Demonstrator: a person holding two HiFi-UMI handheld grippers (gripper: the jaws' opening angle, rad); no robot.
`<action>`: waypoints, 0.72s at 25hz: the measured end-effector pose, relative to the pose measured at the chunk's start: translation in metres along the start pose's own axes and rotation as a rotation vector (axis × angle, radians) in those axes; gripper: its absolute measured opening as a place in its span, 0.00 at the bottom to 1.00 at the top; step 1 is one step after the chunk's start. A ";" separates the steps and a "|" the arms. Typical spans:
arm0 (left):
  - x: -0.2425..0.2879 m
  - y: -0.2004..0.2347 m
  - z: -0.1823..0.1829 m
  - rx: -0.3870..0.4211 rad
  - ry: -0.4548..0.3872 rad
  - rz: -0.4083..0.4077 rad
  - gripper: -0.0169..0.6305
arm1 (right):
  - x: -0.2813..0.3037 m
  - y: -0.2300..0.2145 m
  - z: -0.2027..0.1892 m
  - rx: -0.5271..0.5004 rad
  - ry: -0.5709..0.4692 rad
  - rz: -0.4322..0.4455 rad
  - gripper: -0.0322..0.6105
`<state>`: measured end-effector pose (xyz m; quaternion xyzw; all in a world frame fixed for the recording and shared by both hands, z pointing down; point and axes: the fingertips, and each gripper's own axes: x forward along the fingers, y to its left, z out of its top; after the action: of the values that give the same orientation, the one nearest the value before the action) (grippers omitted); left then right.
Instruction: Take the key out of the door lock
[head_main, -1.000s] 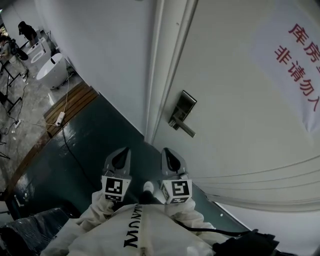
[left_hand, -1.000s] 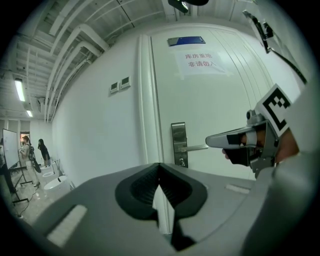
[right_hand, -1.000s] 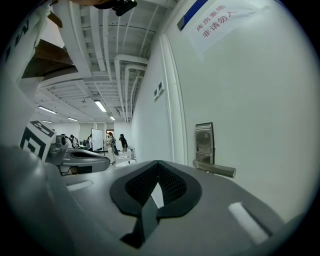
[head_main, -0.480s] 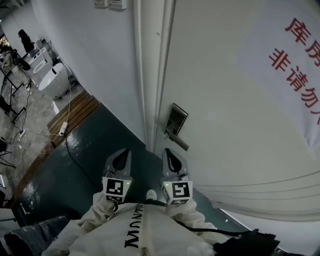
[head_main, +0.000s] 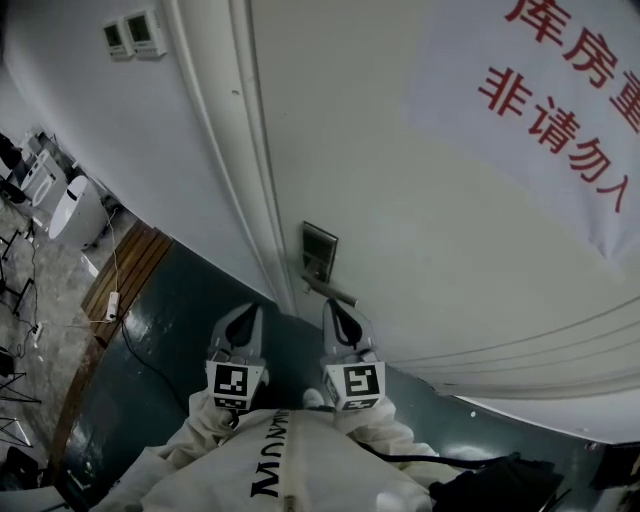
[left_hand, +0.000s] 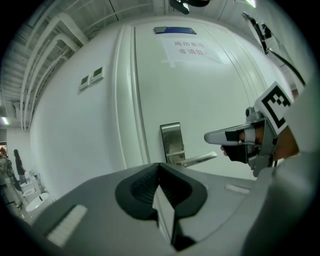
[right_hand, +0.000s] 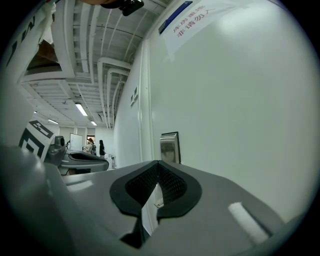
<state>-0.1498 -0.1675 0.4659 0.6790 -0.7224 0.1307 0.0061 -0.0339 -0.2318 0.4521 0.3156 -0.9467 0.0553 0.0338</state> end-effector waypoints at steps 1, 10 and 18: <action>0.006 0.001 0.001 0.004 -0.006 -0.023 0.03 | 0.002 -0.004 -0.001 0.002 0.001 -0.026 0.05; 0.040 0.042 -0.003 0.019 -0.042 -0.197 0.03 | 0.039 0.001 0.004 0.017 -0.004 -0.217 0.05; 0.055 0.083 -0.020 0.002 -0.053 -0.319 0.03 | 0.056 0.029 -0.011 0.020 0.047 -0.366 0.05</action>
<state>-0.2395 -0.2134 0.4805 0.7883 -0.6052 0.1106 0.0069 -0.0956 -0.2406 0.4658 0.4814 -0.8719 0.0653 0.0622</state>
